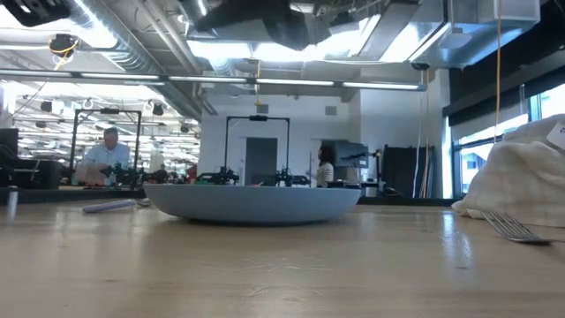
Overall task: Set table place
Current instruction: Stack the orange bowl on the blue plate
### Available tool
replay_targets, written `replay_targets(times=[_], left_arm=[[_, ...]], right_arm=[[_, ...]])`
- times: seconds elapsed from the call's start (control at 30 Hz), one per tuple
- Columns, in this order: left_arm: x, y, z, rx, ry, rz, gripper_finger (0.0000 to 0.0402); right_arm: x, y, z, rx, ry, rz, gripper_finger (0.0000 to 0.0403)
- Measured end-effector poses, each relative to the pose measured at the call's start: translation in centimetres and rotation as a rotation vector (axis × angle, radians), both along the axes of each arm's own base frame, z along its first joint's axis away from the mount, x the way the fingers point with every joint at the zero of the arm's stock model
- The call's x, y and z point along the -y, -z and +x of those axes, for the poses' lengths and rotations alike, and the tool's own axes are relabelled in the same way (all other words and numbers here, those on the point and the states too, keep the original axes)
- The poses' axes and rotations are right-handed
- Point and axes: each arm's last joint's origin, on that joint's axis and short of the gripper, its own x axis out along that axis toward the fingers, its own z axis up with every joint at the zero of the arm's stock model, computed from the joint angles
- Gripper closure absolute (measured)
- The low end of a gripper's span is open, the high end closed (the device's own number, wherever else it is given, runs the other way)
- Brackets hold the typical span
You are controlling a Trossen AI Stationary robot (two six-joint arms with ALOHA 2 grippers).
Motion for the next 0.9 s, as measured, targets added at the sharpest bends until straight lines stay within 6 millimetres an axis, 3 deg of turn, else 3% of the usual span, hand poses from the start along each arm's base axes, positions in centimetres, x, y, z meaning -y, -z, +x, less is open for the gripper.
replay_targets(times=[0.4, 0.9], left_arm=[[3.4, 2.8, 1.5, -0.069, 0.121, 0.21, 0.0277], [5.1, 5.7, 2.9, -0.217, 0.025, 0.339, 0.0279]], right_arm=[[-0.5, -0.2, 0.1, 0.036, 0.011, -0.005, 0.0278], [-0.8, -0.5, 0.2, 0.044, 0.057, 0.128, 0.0278]])
